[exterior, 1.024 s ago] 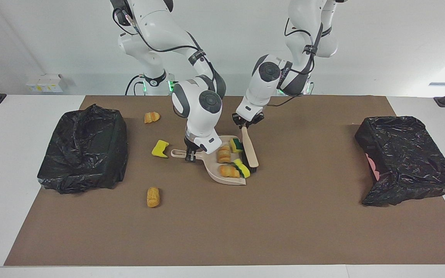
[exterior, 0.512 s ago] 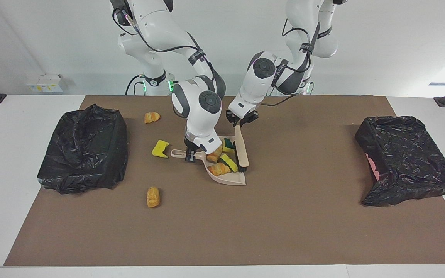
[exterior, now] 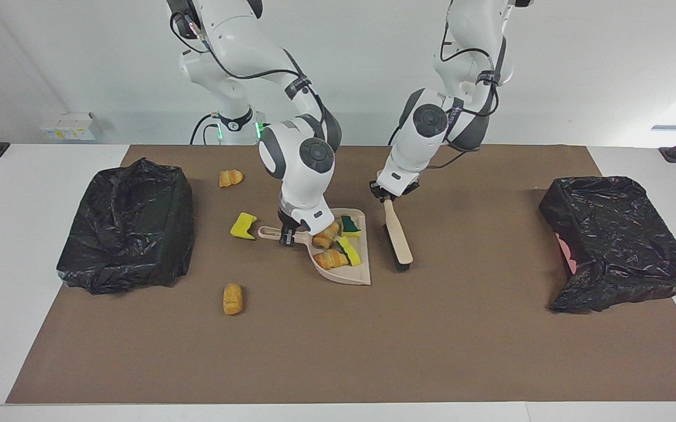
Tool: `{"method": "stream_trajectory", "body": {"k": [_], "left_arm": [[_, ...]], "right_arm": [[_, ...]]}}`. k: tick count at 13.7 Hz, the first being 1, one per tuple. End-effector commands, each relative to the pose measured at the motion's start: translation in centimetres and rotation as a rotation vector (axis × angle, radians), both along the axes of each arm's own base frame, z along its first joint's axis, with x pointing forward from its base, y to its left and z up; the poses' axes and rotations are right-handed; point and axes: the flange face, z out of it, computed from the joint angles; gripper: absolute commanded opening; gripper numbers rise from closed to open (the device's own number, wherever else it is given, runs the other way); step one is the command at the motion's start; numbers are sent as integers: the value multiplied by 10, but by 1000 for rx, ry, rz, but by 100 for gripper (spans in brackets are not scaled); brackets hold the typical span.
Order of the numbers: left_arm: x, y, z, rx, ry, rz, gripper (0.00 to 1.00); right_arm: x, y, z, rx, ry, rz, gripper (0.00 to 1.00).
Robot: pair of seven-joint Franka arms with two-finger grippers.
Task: Sweep and dump trash in bin
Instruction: 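Sweep the remaining pieces into the dustpan with the left gripper's brush, then carry the loaded dustpan with the right gripper over the nearby trash bag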
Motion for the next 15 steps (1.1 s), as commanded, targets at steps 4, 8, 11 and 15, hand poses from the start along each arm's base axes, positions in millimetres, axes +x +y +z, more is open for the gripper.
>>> {"method": "stream_trajectory", "body": {"k": [4, 8, 11, 15], "left_arm": [[-8, 28, -4, 107, 20, -27, 0], [-15, 27, -7, 117, -1, -46, 0], [-22, 17, -4, 122, -5, -56, 0], [-79, -18, -8, 130, -47, -54, 0]], "right_arm": [[2, -56, 50, 67, -43, -132, 0], [-27, -100, 86, 74, -60, -147, 0], [-35, -146, 108, 71, -13, -139, 0], [-42, -243, 142, 82, 31, -96, 0]]}}
